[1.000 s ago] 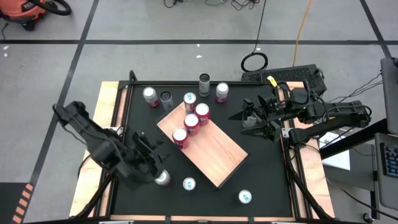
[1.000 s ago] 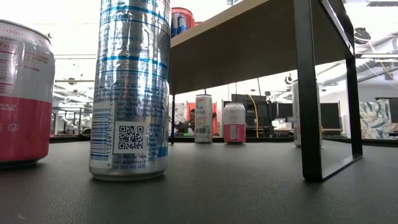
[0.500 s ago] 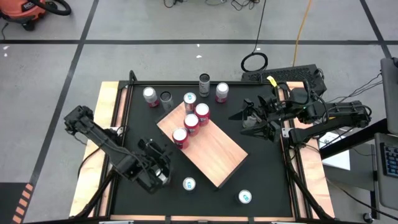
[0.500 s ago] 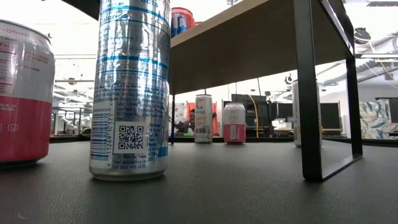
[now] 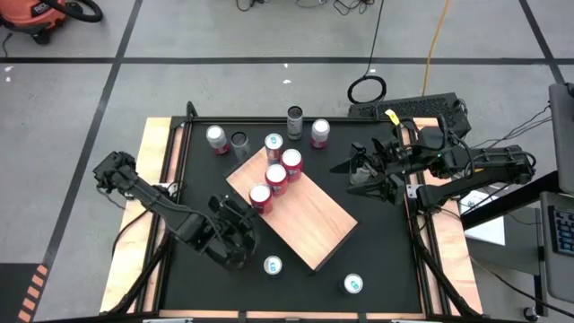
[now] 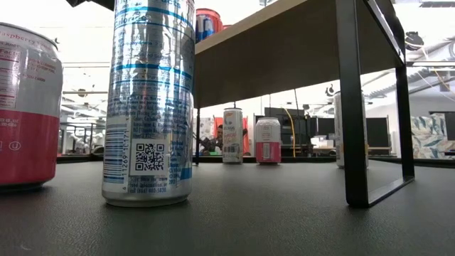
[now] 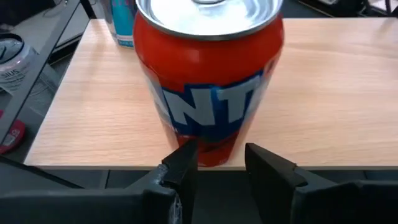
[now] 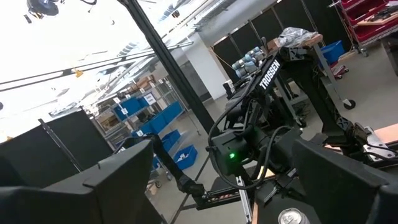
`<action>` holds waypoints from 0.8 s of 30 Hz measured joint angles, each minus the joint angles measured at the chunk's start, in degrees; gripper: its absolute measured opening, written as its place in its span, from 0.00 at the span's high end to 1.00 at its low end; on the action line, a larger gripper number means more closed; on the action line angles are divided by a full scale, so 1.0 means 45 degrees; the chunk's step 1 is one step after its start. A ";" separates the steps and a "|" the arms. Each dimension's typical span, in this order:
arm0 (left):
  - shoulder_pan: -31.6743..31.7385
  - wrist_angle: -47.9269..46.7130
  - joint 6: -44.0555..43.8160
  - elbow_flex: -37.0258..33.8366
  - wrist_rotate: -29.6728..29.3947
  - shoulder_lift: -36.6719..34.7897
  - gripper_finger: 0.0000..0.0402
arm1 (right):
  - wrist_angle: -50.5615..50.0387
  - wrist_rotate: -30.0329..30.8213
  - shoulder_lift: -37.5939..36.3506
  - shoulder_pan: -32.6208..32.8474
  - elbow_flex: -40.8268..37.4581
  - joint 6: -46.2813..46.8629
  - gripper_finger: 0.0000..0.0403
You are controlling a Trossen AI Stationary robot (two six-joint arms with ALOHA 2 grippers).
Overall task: Place canned beverage on shelf
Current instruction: Put the red soda can on the shelf aligned with the other red soda cans
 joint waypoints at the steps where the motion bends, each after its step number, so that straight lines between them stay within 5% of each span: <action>1: -0.0009 0.0020 -0.0001 0.0000 0.0000 0.0000 0.67 | 0.0000 0.0000 0.0000 0.0000 0.0000 0.0012 0.10; 24: 0.0064 0.1897 0.0670 0.0000 0.0379 0.0000 0.67 | 0.0000 -0.0006 0.0000 0.0000 0.0000 -0.0028 0.10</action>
